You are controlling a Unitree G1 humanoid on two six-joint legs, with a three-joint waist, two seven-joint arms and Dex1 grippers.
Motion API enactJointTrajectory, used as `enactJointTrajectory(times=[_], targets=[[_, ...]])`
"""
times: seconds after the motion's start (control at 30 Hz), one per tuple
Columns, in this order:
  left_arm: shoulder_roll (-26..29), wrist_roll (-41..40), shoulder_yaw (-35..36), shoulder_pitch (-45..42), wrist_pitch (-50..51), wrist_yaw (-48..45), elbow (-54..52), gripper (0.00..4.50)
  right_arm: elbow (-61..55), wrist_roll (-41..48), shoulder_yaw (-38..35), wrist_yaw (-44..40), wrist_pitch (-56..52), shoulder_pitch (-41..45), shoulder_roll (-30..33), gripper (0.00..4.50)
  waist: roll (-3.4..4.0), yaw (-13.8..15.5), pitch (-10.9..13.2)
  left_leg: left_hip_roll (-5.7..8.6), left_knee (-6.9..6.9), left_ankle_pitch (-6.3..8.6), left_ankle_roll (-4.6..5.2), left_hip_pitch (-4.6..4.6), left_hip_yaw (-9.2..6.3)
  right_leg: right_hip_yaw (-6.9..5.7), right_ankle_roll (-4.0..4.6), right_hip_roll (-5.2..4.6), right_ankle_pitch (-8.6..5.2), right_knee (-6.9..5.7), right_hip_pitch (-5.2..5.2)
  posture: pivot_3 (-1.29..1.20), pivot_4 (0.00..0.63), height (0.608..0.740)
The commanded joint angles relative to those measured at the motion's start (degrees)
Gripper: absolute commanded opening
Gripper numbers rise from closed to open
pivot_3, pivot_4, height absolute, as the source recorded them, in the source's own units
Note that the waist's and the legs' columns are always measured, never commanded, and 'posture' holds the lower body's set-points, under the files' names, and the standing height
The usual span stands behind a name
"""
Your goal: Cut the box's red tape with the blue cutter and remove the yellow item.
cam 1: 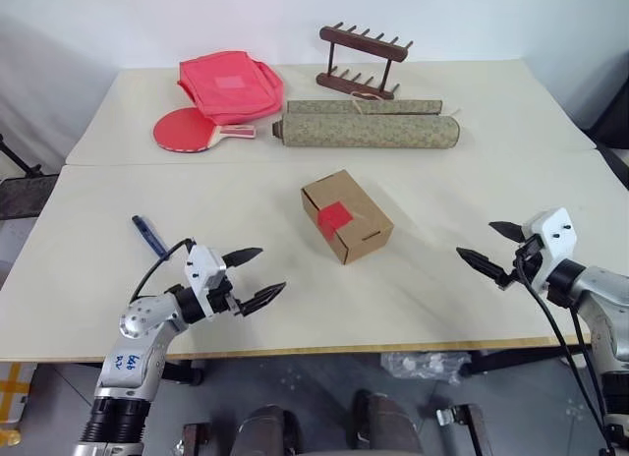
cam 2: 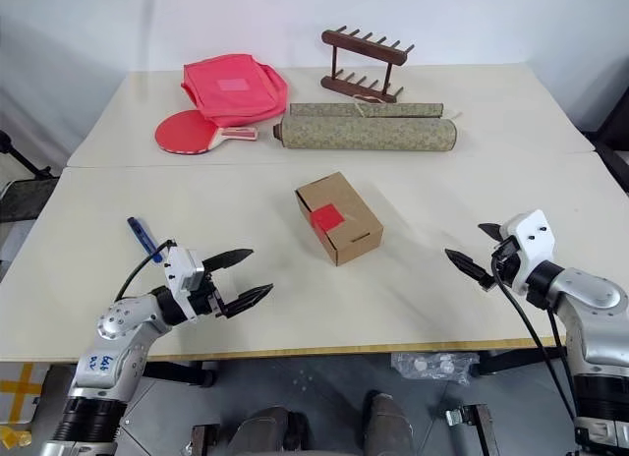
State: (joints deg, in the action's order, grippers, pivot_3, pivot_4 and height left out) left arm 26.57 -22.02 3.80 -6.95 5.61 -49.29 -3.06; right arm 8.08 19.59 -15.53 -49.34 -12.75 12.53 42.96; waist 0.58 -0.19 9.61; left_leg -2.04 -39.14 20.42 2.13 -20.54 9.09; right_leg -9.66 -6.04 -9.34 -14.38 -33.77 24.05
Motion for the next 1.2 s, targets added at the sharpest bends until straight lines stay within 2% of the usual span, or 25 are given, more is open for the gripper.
enactJointTrajectory(times=[0.03, 0.23, 0.37, 0.4, 0.47, 0.5, 0.73, 0.87, 0.9, 1.03, 1.2], targets=[[1.2, 0.6, 0.2, -1.2, 2.5, 1.5, -1.2, 4.48, -1.1, 0.7, -0.7, 0.4, -0.2, 0.8, 0.0, 4.5, 0.0, 0.0, 0.0, 0.0, 0.0, 0.0, 0.0, 0.0, 0.0, 0.0, 0.0, 0.0, 0.0, 0.0, 0.0, 0.0, 0.15, 0.74], [0.3, 1.5, 0.9, -3.7, 3.8, 5.6, -0.2, 4.48, -4.2, 2.6, -2.6, 4.1, -6.2, 0.0, -0.6, 4.5, 0.0, 0.1, 0.0, 0.01, 0.0, 0.0, 0.01, 0.0, 0.0, 0.01, 0.0, -0.01, 0.0, 0.0, 0.0, 0.0, 0.15, 0.74], [0.8, 2.6, 0.2, -6.5, 0.5, 3.7, 2.9, 4.48, -9.1, 2.1, -3.0, 8.6, -11.0, -1.4, -0.7, 4.5, 0.0, 0.1, 0.0, 0.02, 0.0, -0.01, 0.01, -0.01, 0.0, 0.01, 0.0, -0.01, 0.0, -0.01, 0.0, 0.0, 0.15, 0.74], [0.7, 2.9, 0.2, -8.0, 0.1, 3.9, 4.5, 4.3, -10.8, 3.6, -3.0, 8.2, -12.8, -2.0, -0.8, 4.5, 0.0, 0.1, 0.0, 0.01, 0.0, -0.01, 0.01, -0.01, 0.0, 0.0, 0.0, -0.01, 0.0, -0.01, 0.0, 0.0, 0.15, 0.74], [0.3, 3.4, 0.3, -11.0, 0.1, 4.6, 7.9, 3.96, -13.8, 3.7, -2.7, 8.1, -14.1, -4.0, -0.4, 4.13, -0.01, 0.3, 0.0, 0.01, 0.0, -0.01, 0.01, -0.01, -0.01, -0.01, 0.0, 0.0, 0.0, 0.0, 0.0, 0.0, 0.15, 0.74], [0.1, 3.4, 0.3, -11.9, 0.1, 4.6, 8.9, 3.65, -14.7, 3.8, -2.7, 8.2, -15.0, -4.5, -0.3, 3.88, -0.01, 0.3, 0.0, 0.02, -0.01, -0.01, 0.01, -0.01, -0.02, -0.01, 0.0, 0.0, 0.0, -0.01, 0.0, 0.0, 0.15, 0.74], [-1.2, 6.9, -0.5, -21.7, -4.0, 5.2, 22.7, 1.55, -23.2, 6.2, -1.5, 12.6, -21.8, -4.5, -3.5, 1.5, -0.1, 0.0, 0.1, 0.08, -0.01, -0.03, 0.04, -0.03, 0.01, 0.01, -0.08, 0.0, 0.04, 0.01, 0.0, 0.0, 0.15, 0.74], [-3.2, 9.3, -1.9, -29.5, -8.6, 3.8, 34.1, 0.33, -26.5, 5.5, 1.3, 16.0, -24.0, -3.1, -6.1, 0.16, -0.23, 0.1, 0.1, 0.12, -0.01, -0.03, 0.04, -0.04, 0.01, -0.02, -0.08, 0.01, 0.04, 0.01, 0.0, 0.0, 0.15, 0.74], [-3.6, 9.5, -2.0, -30.7, -9.4, 3.5, 36.0, 0.02, -26.6, 5.2, 1.6, 16.5, -24.3, -2.7, -6.6, 0.0, -0.25, 0.2, 0.1, 0.14, -0.02, -0.05, 0.06, -0.07, 0.0, -0.02, -0.09, 0.01, 0.05, 0.02, 0.01, 0.0, 0.15, 0.74], [-6.0, 10.3, -3.3, -34.0, -12.8, 1.1, 41.6, 0.02, -20.2, 2.3, 4.2, 18.7, -21.2, 2.8, -9.4, 0.0, -0.31, 0.0, 0.2, 0.2, -0.03, -0.05, 0.09, -0.11, 0.0, 0.01, -0.17, -0.01, 0.09, 0.08, 0.01, 0.0, 0.15, 0.74], [-9.2, 11.3, -4.5, -37.6, -15.3, -1.2, 47.7, 0.02, -10.2, -1.0, 9.1, 17.0, -17.3, 11.3, -11.3, 0.0, -0.45, -0.2, 0.3, 0.32, -0.03, -0.07, 0.11, -0.17, 0.04, -0.02, -0.24, 0.05, 0.13, 0.13, 0.04, 0.0, 0.15, 0.74]])
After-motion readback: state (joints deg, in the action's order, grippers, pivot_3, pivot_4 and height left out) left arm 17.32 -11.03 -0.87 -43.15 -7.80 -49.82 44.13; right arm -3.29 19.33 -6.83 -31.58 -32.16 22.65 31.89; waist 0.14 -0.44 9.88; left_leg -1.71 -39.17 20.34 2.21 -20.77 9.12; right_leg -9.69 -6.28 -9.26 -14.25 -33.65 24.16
